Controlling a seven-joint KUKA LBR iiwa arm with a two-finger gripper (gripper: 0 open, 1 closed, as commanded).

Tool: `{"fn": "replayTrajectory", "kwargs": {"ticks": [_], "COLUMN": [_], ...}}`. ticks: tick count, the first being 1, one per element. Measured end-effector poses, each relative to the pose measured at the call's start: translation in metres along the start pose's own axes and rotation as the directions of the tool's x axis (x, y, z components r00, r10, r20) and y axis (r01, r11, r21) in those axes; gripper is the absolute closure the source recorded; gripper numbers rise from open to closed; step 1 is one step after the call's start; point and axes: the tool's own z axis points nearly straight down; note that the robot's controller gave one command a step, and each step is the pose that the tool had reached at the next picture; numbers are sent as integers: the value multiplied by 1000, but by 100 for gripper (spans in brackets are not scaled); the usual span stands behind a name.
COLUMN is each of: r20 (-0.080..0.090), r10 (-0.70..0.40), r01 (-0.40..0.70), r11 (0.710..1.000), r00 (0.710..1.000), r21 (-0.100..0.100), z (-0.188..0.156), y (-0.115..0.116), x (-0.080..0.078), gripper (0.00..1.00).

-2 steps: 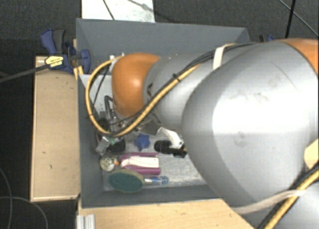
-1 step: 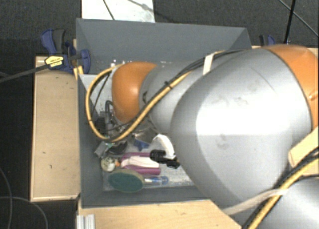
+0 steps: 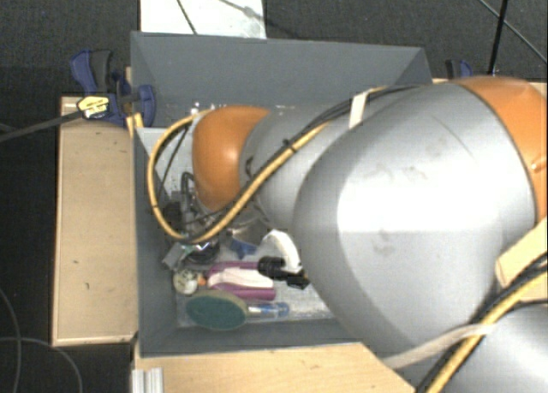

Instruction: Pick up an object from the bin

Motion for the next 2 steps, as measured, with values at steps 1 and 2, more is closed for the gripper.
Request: {"fn": "replayTrajectory", "kwargs": {"ticks": [1, 2], "r20": [-1, 1], "r10": [0, -1], "r01": [0, 1], "r11": [1000, 1000], "r00": [1000, 1000], "r21": [1, -7], "z": [-1, -43], "y": [0, 1], "x": [0, -1], "gripper": [100, 100]}}
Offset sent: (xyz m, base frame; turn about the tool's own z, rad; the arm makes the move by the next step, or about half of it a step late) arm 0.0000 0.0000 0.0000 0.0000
